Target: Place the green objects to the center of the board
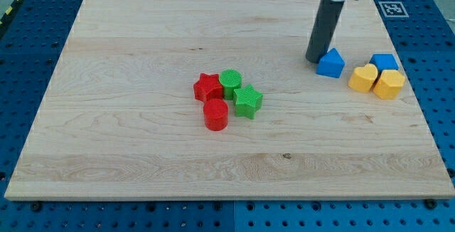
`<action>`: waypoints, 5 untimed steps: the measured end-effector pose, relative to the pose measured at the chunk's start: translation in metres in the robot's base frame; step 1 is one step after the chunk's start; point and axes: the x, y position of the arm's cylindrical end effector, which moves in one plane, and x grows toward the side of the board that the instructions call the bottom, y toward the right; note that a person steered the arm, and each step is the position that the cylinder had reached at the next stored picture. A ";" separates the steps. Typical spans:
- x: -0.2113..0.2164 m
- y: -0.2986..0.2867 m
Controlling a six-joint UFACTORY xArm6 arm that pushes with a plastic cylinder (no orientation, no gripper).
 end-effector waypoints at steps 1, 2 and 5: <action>0.000 0.018; 0.001 0.022; 0.055 -0.028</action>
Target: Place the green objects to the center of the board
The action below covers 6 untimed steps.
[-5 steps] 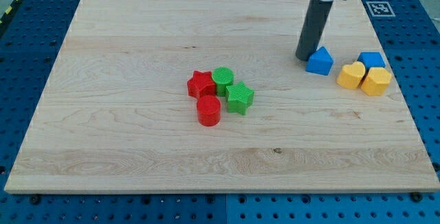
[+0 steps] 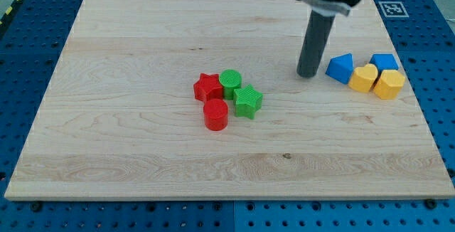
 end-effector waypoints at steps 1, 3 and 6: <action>0.056 0.000; 0.138 -0.054; 0.124 -0.117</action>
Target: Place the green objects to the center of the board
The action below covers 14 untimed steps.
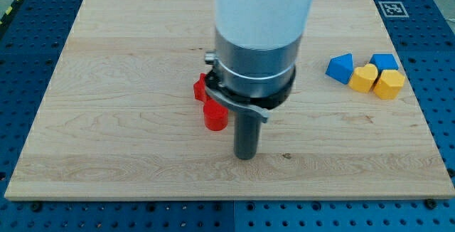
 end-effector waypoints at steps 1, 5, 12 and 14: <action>-0.007 -0.025; -0.031 -0.026; -0.037 0.004; -0.059 0.022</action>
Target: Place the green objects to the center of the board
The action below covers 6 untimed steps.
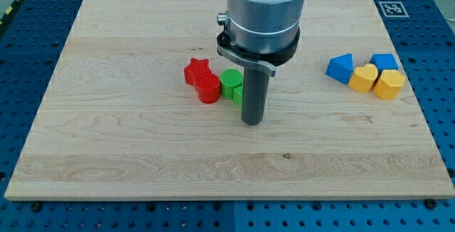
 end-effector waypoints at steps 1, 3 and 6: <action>-0.008 0.000; -0.022 0.000; -0.070 -0.003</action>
